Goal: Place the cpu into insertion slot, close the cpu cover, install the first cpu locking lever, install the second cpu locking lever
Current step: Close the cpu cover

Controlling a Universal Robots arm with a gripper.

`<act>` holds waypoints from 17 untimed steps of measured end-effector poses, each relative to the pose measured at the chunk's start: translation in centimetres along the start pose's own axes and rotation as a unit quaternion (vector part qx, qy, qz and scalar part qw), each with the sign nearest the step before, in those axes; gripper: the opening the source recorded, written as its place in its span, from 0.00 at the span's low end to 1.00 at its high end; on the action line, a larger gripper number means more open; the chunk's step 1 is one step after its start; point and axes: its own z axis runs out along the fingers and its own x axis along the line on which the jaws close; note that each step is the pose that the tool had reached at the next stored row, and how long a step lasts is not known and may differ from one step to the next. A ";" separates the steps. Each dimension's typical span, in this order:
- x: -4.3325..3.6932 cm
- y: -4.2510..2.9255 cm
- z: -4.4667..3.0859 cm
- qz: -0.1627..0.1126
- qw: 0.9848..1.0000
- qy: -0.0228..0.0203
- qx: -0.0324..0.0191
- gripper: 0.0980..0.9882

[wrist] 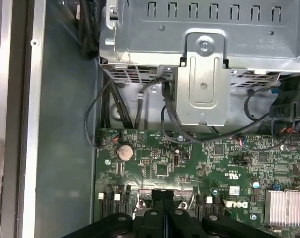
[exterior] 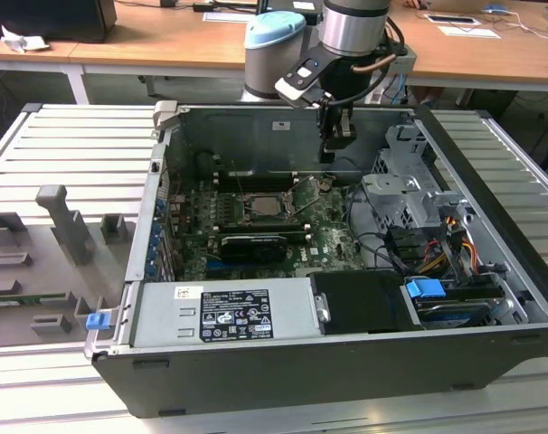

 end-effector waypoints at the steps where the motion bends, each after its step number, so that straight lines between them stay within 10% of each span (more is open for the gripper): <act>1: 0.00 0.08 0.00 0.000 1.000 0.000 0.000 0.01; 17: -0.05 1.69 0.03 0.000 1.000 0.000 0.000 0.01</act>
